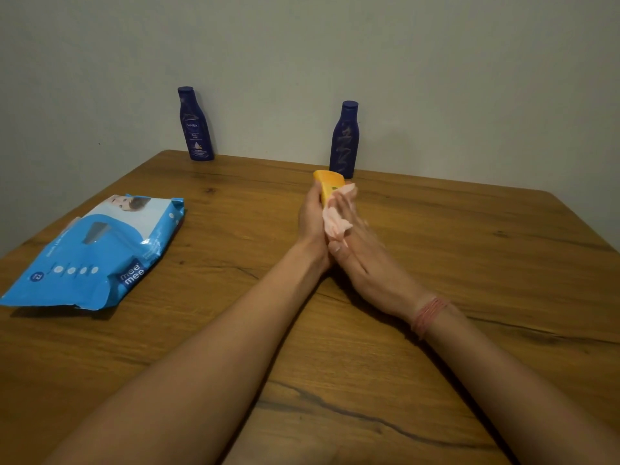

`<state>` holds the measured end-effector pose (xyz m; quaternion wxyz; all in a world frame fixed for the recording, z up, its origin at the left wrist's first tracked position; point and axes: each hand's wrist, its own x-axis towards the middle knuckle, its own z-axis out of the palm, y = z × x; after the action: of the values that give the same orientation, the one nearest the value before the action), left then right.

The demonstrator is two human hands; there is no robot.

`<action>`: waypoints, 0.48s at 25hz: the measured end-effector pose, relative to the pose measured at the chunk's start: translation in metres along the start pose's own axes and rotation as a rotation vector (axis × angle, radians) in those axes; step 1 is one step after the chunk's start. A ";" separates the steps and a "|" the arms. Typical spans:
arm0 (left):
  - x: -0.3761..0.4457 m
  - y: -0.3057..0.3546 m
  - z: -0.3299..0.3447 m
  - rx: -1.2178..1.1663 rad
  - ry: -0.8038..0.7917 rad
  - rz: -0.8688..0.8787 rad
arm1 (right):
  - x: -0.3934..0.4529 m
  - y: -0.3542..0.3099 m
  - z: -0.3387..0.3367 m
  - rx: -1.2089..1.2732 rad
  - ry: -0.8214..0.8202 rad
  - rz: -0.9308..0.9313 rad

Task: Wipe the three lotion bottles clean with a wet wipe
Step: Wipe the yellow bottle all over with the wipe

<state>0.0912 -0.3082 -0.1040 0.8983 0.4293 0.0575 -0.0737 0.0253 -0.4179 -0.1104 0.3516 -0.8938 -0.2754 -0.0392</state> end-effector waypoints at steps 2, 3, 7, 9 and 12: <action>0.003 0.010 -0.007 -0.090 0.110 0.051 | 0.000 -0.002 0.002 -0.024 -0.034 -0.024; 0.004 0.011 -0.008 -0.142 0.162 0.074 | 0.000 -0.001 0.002 -0.027 -0.031 -0.021; 0.007 0.011 -0.009 -0.256 0.318 0.147 | 0.001 0.007 0.003 -0.006 0.023 -0.028; 0.006 0.011 -0.007 -0.222 0.305 0.118 | 0.003 0.012 0.000 0.047 0.079 -0.057; -0.002 0.009 -0.001 -0.087 0.208 -0.001 | 0.003 0.016 -0.010 0.164 0.138 -0.022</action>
<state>0.0911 -0.3016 -0.0970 0.9052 0.3953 0.1538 -0.0266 0.0373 -0.4328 -0.1125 0.4412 -0.8542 -0.2626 -0.0821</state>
